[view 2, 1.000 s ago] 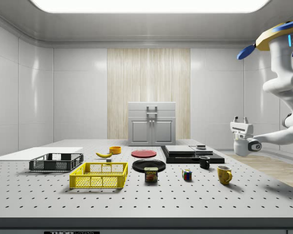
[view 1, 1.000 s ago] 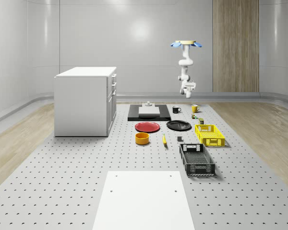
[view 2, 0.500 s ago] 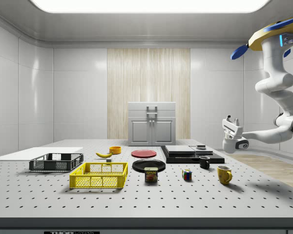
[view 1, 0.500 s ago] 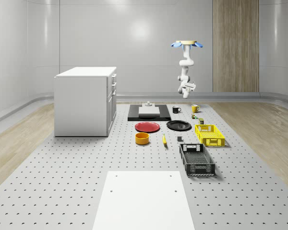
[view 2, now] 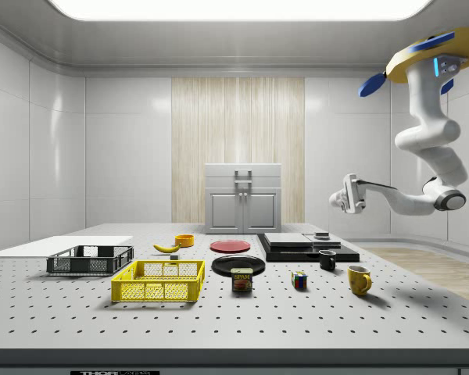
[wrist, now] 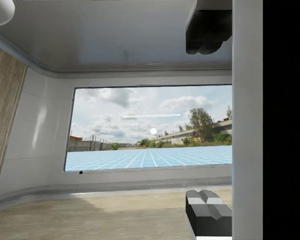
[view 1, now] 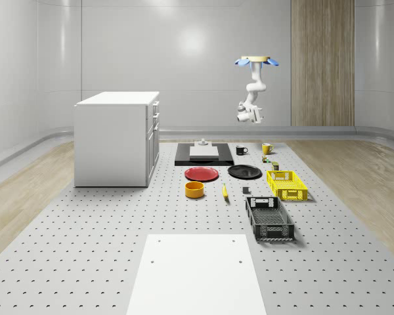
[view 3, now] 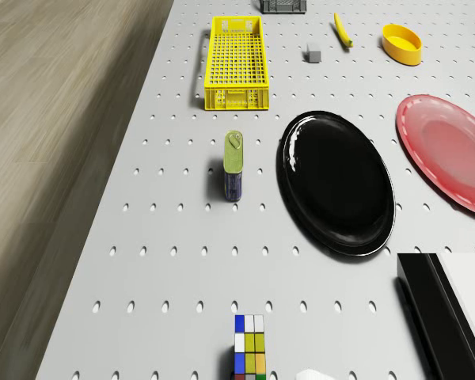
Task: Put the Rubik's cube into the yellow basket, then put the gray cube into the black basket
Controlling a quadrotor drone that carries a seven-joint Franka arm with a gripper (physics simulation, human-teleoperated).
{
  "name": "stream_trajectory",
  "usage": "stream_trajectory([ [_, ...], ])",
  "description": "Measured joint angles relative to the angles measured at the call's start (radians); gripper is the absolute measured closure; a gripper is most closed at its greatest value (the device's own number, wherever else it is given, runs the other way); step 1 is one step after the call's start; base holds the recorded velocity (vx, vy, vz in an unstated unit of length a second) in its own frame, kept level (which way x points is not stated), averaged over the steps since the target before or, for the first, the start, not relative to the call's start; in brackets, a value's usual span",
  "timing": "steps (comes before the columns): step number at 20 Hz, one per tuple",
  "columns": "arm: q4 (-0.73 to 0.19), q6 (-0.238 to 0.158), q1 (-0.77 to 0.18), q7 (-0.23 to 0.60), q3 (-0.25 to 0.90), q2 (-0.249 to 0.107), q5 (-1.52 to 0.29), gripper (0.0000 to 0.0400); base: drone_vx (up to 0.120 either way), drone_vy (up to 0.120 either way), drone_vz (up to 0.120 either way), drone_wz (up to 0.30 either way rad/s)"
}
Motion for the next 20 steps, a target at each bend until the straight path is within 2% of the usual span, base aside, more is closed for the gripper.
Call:
stream_trajectory([
  [3,-0.193,-0.024,-0.131,0.125,0.174,-0.044,-0.335,0.0000,0.120,0.000,-0.080,0.000],
  [5,-0.294,-0.062,-0.237,0.215,0.268,-0.072,-0.523,0.0000,0.120,0.000,-0.120,0.000],
  [8,-0.388,-0.133,-0.397,0.335,0.374,-0.110,-0.723,0.0000,0.120,0.000,-0.120,0.000],
  [11,-0.432,-0.194,-0.528,0.424,0.444,-0.146,-0.835,0.0000,0.120,0.000,-0.120,0.000],
  [14,-0.452,-0.234,-0.619,0.484,0.489,-0.177,-0.892,0.0000,0.120,0.000,-0.120,0.000],
  [20,-0.463,-0.262,-0.718,0.549,0.537,-0.226,-0.929,0.0000,0.120,0.000,-0.120,0.000],
])
